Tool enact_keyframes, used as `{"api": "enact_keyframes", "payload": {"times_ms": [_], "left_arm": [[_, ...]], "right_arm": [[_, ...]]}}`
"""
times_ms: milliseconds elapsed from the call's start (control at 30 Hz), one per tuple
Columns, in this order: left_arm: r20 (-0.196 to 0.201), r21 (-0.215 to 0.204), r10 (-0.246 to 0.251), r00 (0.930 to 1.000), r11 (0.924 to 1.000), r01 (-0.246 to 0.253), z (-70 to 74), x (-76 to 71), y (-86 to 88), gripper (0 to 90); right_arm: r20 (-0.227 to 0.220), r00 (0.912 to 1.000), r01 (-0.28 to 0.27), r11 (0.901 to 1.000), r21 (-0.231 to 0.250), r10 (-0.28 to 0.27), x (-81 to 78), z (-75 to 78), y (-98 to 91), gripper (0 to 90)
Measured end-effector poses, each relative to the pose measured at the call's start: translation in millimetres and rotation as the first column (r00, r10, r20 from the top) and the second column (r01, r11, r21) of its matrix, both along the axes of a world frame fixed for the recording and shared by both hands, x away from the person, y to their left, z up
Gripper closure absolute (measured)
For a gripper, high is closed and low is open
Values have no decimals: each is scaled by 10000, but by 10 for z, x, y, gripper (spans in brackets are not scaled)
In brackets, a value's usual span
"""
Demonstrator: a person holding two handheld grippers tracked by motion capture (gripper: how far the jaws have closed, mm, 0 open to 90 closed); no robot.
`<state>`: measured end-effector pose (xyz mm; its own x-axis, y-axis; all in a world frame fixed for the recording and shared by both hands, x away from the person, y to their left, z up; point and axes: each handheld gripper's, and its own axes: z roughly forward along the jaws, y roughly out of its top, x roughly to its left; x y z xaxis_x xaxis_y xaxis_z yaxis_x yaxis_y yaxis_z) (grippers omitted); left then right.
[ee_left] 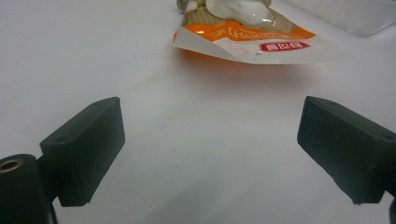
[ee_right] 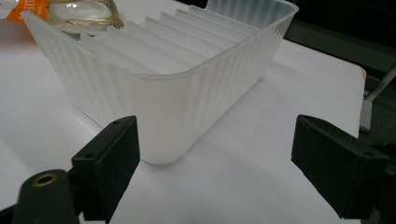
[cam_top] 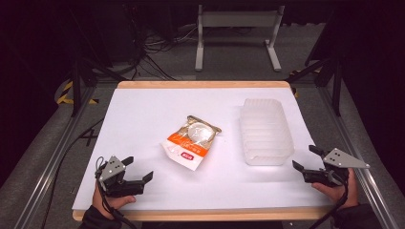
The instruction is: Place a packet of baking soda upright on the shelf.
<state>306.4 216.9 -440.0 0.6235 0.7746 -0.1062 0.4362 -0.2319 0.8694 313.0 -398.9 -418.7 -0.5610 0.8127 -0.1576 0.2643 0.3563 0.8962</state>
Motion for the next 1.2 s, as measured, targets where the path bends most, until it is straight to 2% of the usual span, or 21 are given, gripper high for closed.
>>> {"api": "enact_keyframes", "payload": {"times_ms": [33,133,233,300,400,467,533,600,767,833,933,1100,1133,1200], "left_arm": [[-127,91,-69,9999,9999,70,2,2,-32,85],[-271,-46,-284,9992,9996,282,2,25,-126,85],[-679,-194,-424,9968,9990,412,-20,69,-188,91],[-1132,135,-455,9925,9988,473,-47,92,-245,97],[-1287,286,-505,9904,9981,546,-58,105,-304,106],[-1472,117,-677,9868,9975,702,-62,119,-349,116],[-1521,158,-741,9856,9969,773,-59,145,-416,118],[-1604,13,-782,9839,9968,795,-56,182,-456,125],[-1905,-398,-598,9799,9978,532,-47,301,-544,128],[-2180,-598,-497,9747,9975,375,-56,365,-562,127],[-2374,-639,-373,9707,9977,227,-68,412,-600,122],[-2418,-712,-457,9692,9970,293,-60,466,-650,117],[-2528,-940,-493,9663,9952,262,-64,487,-676,117],[-2656,-1020,-566,9624,9943,303,-78,533,-710,117]], "right_arm": [[-15,10000,-9,10000,6,9,-1,-2,2,156],[1,10000,37,10000,-36,-37,-5,-4,0,156],[-64,9999,141,9999,-33,-142,5,-8,-2,149],[-99,9999,134,9999,-52,-134,4,-9,5,149],[-89,9999,142,9997,-189,-143,-14,-10,21,149],[-98,9998,184,9995,-237,-186,-31,-9,21,149],[-76,9997,220,9996,-185,-221,-32,-6,13,149],[-145,9997,217,9996,-165,-219,-28,-12,11,149],[-168,9996,209,9996,-213,-213,-31,-23,19,148],[-133,9995,267,9994,-199,-269,-24,-24,12,142],[-218,9993,300,9995,-136,-303,-20,-29,9,141],[-238,9994,252,9994,-222,-258,-24,-27,21,142],[-232,9995,231,9995,-220,-236,-22,-28,22,142],[-251,9994,245,9994,-224,-251,-20,-29,23,142]]}}
